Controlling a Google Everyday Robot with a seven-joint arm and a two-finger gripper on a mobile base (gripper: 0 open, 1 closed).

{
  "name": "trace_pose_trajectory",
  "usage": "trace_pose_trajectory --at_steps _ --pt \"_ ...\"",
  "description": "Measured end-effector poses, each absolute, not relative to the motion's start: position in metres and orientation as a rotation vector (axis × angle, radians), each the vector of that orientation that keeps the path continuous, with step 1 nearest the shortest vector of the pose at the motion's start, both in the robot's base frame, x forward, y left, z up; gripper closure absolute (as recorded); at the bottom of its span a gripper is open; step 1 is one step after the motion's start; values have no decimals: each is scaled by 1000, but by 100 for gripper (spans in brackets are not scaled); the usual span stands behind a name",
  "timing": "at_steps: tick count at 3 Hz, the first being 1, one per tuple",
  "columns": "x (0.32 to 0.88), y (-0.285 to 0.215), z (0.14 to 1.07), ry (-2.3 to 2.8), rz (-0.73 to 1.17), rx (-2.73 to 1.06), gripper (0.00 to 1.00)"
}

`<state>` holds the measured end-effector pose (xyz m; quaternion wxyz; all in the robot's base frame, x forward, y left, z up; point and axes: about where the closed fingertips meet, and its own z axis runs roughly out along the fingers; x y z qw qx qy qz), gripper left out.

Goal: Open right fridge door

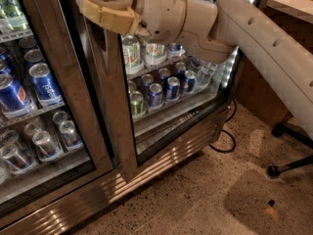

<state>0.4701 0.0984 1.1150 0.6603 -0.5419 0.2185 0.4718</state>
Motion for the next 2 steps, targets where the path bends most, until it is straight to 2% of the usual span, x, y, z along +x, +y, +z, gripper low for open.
trace_pose_trajectory --at_steps 2 --pt "467 95 1114 504 1072 -1218 100"
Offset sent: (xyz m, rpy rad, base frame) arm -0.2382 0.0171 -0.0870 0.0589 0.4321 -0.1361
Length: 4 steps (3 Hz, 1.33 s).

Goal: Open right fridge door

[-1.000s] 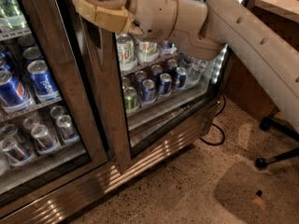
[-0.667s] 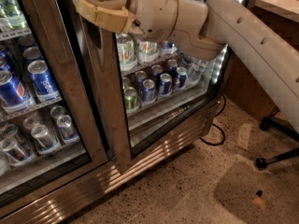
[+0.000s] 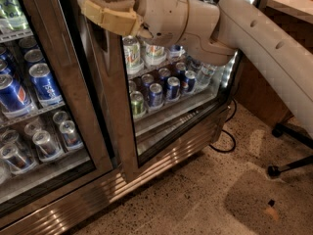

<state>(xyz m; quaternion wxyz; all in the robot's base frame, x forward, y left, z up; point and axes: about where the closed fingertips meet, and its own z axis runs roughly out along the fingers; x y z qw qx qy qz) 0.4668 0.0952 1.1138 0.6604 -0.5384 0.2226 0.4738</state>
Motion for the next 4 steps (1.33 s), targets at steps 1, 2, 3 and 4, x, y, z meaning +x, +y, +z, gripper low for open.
trace_pose_trajectory --at_steps 1,2,3,4 --pt "463 95 1109 514 1081 -1204 100" --pt "460 93 1109 519 1088 -1197 100" --pt "460 93 1109 519 1088 -1197 100" --pt "460 92 1110 519 1088 -1197 100"
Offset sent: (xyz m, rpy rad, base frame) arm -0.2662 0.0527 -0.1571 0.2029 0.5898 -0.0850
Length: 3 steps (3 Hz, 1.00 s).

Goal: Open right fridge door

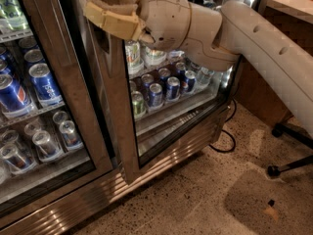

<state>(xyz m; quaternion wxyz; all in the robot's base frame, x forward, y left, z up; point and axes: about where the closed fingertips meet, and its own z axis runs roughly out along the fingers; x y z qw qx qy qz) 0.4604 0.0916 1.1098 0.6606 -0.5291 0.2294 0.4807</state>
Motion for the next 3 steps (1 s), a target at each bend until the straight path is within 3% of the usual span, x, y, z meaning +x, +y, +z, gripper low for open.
trace_pose_trajectory --at_steps 3 --pt "456 87 1110 531 1097 -1185 100"
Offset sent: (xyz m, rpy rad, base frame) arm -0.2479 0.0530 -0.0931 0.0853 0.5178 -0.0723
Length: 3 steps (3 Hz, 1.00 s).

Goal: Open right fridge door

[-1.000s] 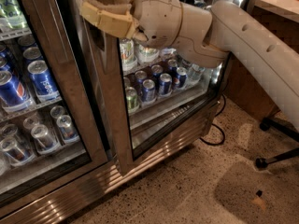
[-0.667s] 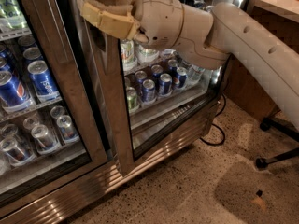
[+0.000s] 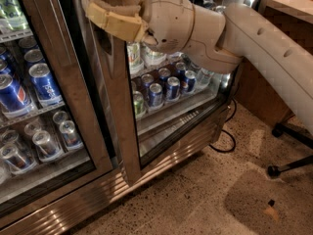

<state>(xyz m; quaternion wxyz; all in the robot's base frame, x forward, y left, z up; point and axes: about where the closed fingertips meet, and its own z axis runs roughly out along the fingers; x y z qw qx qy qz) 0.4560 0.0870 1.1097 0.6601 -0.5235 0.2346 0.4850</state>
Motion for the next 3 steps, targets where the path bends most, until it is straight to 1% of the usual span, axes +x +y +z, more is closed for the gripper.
trace_pose_trajectory --at_steps 2,3 --pt "453 84 1110 538 1102 -1182 100" --pt "453 84 1110 538 1102 -1182 74"
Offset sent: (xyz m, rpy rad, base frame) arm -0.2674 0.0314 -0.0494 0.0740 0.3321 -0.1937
